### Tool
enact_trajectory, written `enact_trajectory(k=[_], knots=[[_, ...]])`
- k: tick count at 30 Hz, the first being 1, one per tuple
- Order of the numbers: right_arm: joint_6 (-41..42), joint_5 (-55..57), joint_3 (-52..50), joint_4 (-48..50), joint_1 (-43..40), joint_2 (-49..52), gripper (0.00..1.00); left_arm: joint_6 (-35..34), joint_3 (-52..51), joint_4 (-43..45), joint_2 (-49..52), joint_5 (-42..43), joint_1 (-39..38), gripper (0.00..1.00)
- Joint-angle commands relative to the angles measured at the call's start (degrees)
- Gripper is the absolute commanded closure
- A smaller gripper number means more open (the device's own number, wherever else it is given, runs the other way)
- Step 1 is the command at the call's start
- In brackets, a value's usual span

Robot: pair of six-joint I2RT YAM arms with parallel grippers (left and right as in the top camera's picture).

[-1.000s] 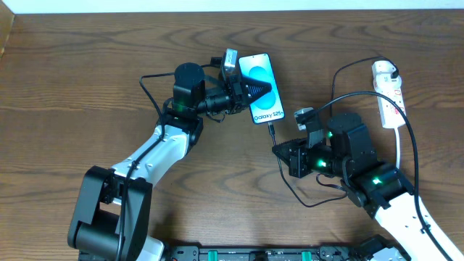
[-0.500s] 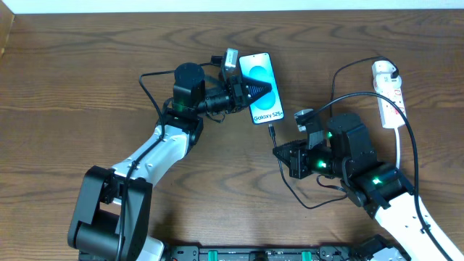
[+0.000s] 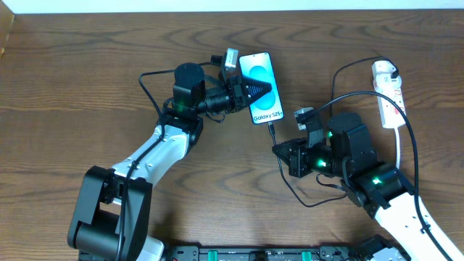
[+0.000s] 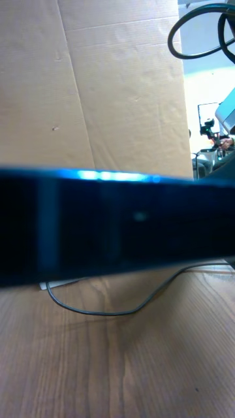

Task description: Plug charger to phone and switch on socket

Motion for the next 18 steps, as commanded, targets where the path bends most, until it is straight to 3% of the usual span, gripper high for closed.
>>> enact_trajectory(k=[1,18], knots=[[0.55,-0.15,-0.04,0.31,-0.13,0.15,0.99,1.38,-0.09,0.92,-0.22,0.33,-0.07,0.93],[0.59,-0.2,-0.04,0.07,-0.13,1.05,0.99,-1.03,-0.09,0.92,-0.22,0.31,-0.07,0.93]])
